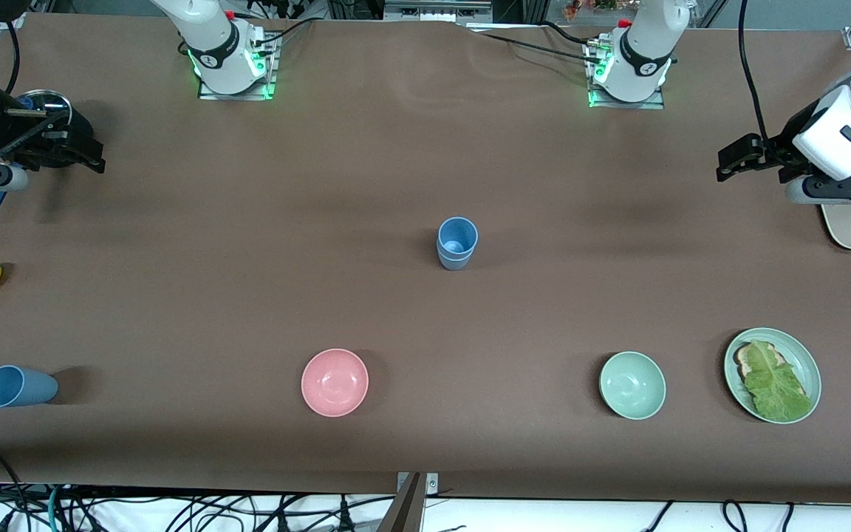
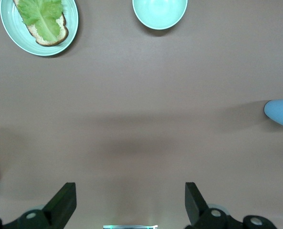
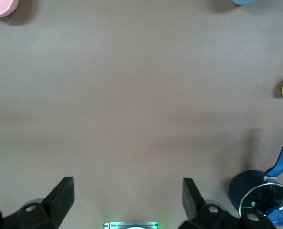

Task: Stack blue cups with both arms

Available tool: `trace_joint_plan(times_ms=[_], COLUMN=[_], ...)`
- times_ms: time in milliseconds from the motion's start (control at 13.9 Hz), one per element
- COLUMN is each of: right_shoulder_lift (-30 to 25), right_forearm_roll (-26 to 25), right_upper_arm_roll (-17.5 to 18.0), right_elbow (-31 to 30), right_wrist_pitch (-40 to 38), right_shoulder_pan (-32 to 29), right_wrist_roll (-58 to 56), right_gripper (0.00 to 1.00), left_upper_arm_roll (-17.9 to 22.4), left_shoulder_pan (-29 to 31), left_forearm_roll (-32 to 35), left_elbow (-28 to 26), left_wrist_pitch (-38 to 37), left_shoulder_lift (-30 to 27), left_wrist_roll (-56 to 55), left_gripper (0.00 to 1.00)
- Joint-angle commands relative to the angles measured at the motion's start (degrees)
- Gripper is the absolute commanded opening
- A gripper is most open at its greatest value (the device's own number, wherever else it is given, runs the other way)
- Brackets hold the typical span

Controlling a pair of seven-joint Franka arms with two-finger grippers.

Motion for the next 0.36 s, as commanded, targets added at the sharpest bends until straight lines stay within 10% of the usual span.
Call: trace_joint_plan(times_ms=[0, 287], right_shoulder_lift=[0.41, 0.41], right_forearm_roll=[0.99, 0.99], right_upper_arm_roll=[0.26, 0.26], right_elbow=[1.33, 1.24], right_wrist_pitch=[-0.67, -0.76], right_shoulder_pan=[-0.22, -0.22], right_wrist_roll=[0.16, 0.07], right_gripper=[1.0, 1.0], left_upper_arm_roll=[-0.34, -0.34], left_shoulder_pan=[0.38, 0.38], left_forearm_roll=[-0.13, -0.13], left_elbow=[0.57, 0.57], left_wrist_pitch=[-0.81, -0.9], left_shoulder_lift=[-0.17, -0.17], left_wrist_roll=[0.02, 0.02], left_gripper=[1.0, 1.0])
